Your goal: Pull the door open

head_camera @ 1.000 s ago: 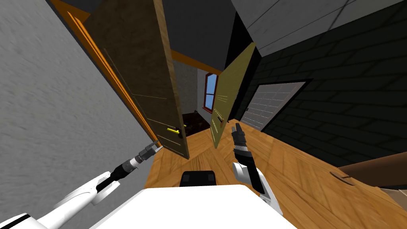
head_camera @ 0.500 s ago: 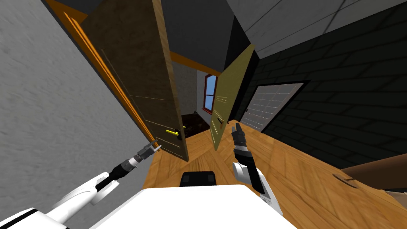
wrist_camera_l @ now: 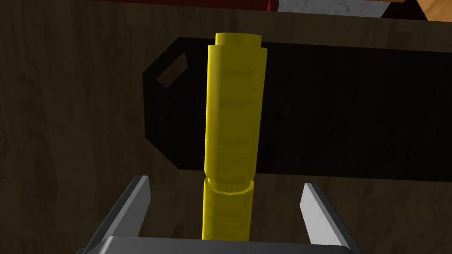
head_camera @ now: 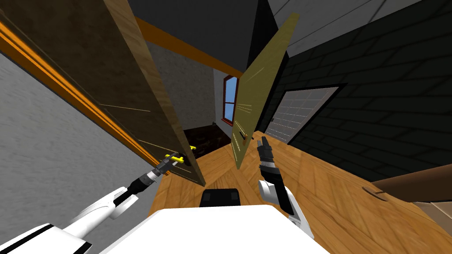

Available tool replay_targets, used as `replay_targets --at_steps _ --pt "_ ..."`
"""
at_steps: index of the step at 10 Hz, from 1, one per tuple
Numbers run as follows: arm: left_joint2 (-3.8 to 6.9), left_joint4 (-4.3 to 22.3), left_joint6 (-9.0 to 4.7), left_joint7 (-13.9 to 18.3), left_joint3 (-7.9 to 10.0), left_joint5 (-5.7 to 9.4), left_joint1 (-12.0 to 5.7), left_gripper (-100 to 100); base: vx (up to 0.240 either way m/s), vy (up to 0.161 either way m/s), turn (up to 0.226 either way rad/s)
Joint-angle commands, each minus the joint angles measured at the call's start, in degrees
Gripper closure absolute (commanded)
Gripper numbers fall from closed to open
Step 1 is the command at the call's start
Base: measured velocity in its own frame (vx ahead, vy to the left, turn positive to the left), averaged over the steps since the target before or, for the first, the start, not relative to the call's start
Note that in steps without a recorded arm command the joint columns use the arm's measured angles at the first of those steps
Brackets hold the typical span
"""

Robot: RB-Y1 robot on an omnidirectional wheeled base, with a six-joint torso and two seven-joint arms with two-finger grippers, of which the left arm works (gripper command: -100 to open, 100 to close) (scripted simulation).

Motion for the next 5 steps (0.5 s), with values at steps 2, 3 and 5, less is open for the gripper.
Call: replay_targets --at_steps 2,3,5 --pt "0.05 -0.13 -0.03 -0.01 0.00 0.01 0.15 100 -0.028 0.008 0.007" --pt "0.05 -0.13 -0.03 -0.01 0.00 0.01 0.15 100 -0.030 0.012 -0.027" --pt "0.05 -0.13 -0.03 -0.01 0.00 0.01 0.15 100 -0.011 0.005 0.007"
